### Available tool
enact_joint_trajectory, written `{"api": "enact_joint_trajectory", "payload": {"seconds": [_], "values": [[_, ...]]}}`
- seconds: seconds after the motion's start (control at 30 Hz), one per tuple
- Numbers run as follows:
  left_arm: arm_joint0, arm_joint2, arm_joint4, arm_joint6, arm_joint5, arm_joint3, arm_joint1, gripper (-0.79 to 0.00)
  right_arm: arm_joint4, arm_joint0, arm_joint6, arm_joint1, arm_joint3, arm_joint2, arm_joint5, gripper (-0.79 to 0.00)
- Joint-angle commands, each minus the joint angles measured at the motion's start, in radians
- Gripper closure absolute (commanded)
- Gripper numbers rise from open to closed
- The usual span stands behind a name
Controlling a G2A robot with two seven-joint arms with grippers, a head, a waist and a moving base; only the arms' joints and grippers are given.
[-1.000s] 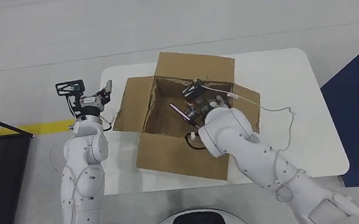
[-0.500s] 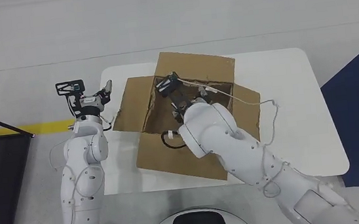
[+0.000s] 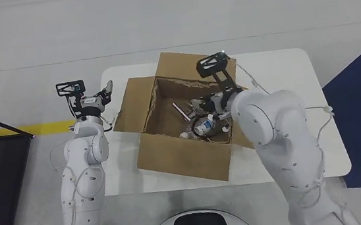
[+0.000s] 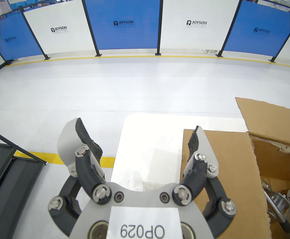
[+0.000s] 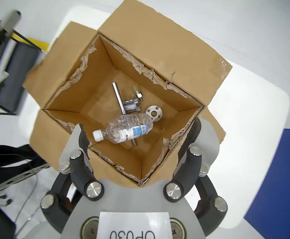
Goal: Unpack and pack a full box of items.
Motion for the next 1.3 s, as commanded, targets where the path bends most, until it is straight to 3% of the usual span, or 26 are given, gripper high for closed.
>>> {"api": "enact_joint_trajectory", "payload": {"seconds": [0.0,0.1,0.27,0.5,0.67,0.8,0.9,0.97,1.07,1.17,1.27], "values": [[0.000,0.000,0.000,0.000,0.000,0.000,0.000,-0.785,0.163,-0.064,-0.042,0.010,-0.001,0.165,-0.051,-0.785],[-0.032,-0.029,0.091,0.010,0.072,0.071,0.006,-0.785,0.278,-0.118,-0.086,0.020,0.047,0.317,-0.082,-0.785],[-0.131,-0.048,0.178,-0.040,0.080,0.254,0.018,-0.785,0.397,-0.166,-0.120,0.034,0.126,0.445,-0.128,-0.785],[-0.202,0.040,0.363,-0.046,0.028,0.455,0.024,-0.785,0.496,-0.186,-0.158,0.049,0.211,0.535,-0.135,-0.785],[-0.235,0.066,0.300,-0.026,-0.046,0.522,0.019,-0.785,0.567,-0.202,-0.164,0.061,0.213,0.593,-0.143,-0.785],[-0.232,0.057,0.174,-0.045,-0.222,0.491,0.021,-0.785,0.679,-0.197,-0.152,0.067,0.250,0.630,-0.139,-0.785],[-0.226,0.000,-0.022,-0.114,-0.341,0.442,0.025,-0.785,0.679,-0.197,-0.152,0.067,0.250,0.630,-0.139,-0.785],[-0.221,-0.065,-0.238,-0.212,-0.434,0.382,0.030,-0.785,0.679,-0.197,-0.152,0.067,0.250,0.630,-0.139,-0.785],[-0.198,-0.118,-0.416,-0.349,-0.531,0.286,0.040,-0.785,0.679,-0.197,-0.152,0.067,0.250,0.630,-0.139,-0.785],[-0.170,-0.126,-0.488,-0.447,-0.565,0.187,0.048,-0.785,0.679,-0.197,-0.152,0.067,0.250,0.630,-0.139,-0.785],[-0.158,-0.071,-0.442,-0.478,-0.546,0.129,0.049,-0.785,0.679,-0.197,-0.152,0.067,0.250,0.630,-0.139,-0.785]]}}
